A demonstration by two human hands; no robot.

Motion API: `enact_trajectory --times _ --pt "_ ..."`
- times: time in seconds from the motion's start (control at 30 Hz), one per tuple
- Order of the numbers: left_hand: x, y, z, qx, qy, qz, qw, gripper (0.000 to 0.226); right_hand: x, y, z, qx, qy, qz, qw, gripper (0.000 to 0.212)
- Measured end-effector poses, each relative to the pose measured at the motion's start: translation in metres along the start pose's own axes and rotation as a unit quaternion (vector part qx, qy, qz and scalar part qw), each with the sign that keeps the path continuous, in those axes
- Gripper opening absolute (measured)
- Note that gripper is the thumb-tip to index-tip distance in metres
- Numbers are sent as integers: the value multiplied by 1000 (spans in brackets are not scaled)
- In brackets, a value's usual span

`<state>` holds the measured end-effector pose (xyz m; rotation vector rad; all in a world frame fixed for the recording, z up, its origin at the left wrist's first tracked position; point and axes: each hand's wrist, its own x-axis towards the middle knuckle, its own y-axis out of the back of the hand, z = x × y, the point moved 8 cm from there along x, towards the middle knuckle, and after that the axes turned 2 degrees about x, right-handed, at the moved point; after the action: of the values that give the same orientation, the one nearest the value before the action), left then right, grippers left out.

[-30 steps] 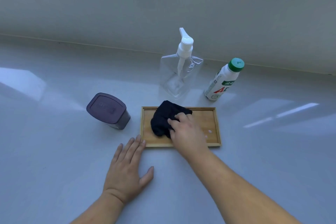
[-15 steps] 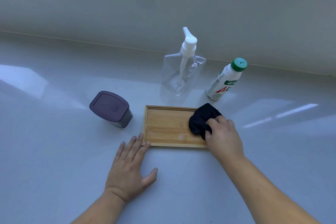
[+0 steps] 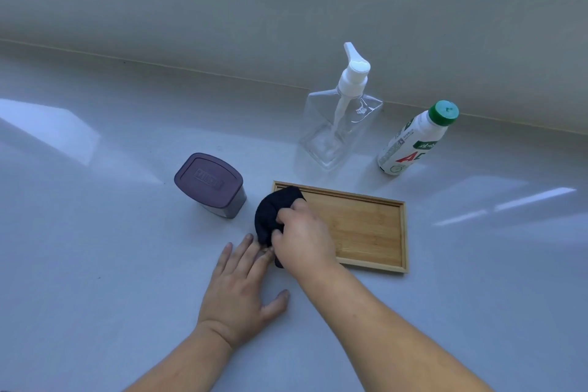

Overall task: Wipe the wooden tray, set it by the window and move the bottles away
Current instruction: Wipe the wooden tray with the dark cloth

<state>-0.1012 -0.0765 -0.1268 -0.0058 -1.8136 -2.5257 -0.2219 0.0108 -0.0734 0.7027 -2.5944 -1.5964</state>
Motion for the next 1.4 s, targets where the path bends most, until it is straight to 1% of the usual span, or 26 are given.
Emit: enact_trajectory --times 0.13,0.2,0.27,0.4,0.43,0.47,0.53,0.63,0.7,0.8,0.93,0.97,1.03,1.13,1.2,1.3,1.37,1.4 --pt "-1 -1 -1 -4 5 8 1000 73 -5 4 12 -23 37 -36 998 22" --pt "-2 0 0 -13 2 20 1000 73 -8 14 31 -39 28 -36 998 22" --pt "-2 2 1 -18 -2 31 999 74 -8 34 61 -47 -16 -5 999 23" --pt "-2 1 1 -17 -7 38 999 74 -18 73 131 -44 -162 60 984 16" --pt "-2 1 1 -17 -7 36 999 75 -21 76 137 -42 -184 68 980 16" --pt "-2 1 1 -16 -7 34 999 75 -21 75 135 -40 -189 76 978 17" --pt "-2 1 1 -14 -6 31 999 75 -13 66 112 -34 -148 82 985 18" --pt "-2 0 1 -10 -5 21 1000 76 7 39 54 -20 -39 70 997 20" --pt "-1 -1 1 -9 -5 15 1000 76 17 24 19 -25 17 53 998 20" --pt "0 -1 0 -7 -4 7 1000 76 24 10 -2 -41 40 8 998 16" --pt "-2 -2 0 8 1 6 1000 74 2 -1 1 -27 97 -55 993 18" --pt "-2 -2 0 7 1 8 1000 74 -6 -1 8 -22 96 -64 993 18" --pt "-1 -2 0 3 1 15 1000 73 -18 8 27 -13 72 -51 996 19" --pt "-1 -1 1 -3 -4 28 1000 72 -33 29 68 -11 7 -26 1000 25" --pt "-1 0 1 -4 -7 34 999 71 -45 44 101 -27 -43 -11 999 21" --pt "-1 1 2 -7 -9 38 999 71 -62 72 150 -51 -140 40 988 15" --pt "-1 0 2 -5 -7 32 999 71 -60 80 163 -57 -204 47 976 18" --pt "-1 0 2 -4 -5 29 1000 72 -54 79 161 -55 -219 48 973 20"
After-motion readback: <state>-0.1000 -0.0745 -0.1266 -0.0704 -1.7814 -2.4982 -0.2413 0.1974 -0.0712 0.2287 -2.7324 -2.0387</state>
